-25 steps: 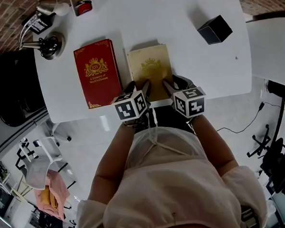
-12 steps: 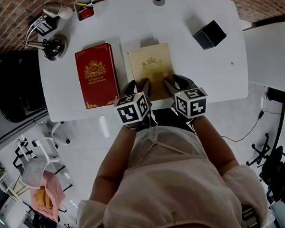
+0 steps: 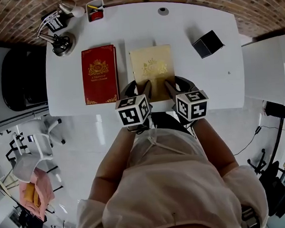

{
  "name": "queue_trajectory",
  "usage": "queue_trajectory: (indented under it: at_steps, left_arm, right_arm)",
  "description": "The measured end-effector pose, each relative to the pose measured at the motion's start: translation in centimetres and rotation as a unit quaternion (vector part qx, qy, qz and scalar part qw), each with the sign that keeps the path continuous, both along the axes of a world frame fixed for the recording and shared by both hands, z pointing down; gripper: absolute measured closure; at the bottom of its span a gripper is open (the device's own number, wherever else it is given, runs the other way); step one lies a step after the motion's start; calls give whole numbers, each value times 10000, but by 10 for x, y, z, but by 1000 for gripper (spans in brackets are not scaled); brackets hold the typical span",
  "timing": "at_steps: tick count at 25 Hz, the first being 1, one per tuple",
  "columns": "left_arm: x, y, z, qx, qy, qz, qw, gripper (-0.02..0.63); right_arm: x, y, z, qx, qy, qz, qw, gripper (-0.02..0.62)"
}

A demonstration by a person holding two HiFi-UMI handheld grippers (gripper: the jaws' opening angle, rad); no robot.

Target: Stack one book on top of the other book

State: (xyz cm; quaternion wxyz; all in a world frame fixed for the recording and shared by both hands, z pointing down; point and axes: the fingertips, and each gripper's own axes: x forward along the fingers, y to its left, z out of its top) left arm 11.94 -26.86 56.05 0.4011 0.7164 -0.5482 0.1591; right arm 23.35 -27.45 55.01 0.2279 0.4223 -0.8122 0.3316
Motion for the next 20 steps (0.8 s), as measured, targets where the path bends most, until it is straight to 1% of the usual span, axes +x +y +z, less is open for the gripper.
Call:
queue_trajectory:
  at_steps: [3, 7, 13, 17, 20]
  left_arm:
    - [-13, -2, -9, 69, 43, 45, 10000, 345]
    - [-40, -2, -20, 174, 22, 170, 9997, 347]
    - [-93, -1, -41, 248, 284, 208, 9991, 371]
    - [-128, 2, -45, 298, 308, 295, 9986, 373]
    - [-156, 6, -44, 297, 299, 265, 9988, 373]
  right_arm:
    - [-13, 0, -10, 137, -46, 56, 9999, 430]
    - [-40, 5, -19, 222, -118, 213, 9995, 430]
    - [-88, 21, -34, 180, -321, 702, 9969, 430]
    - [-123, 28, -34, 133, -383, 874, 9953, 430]
    - [-150, 32, -32, 66, -355, 915, 9951, 430]
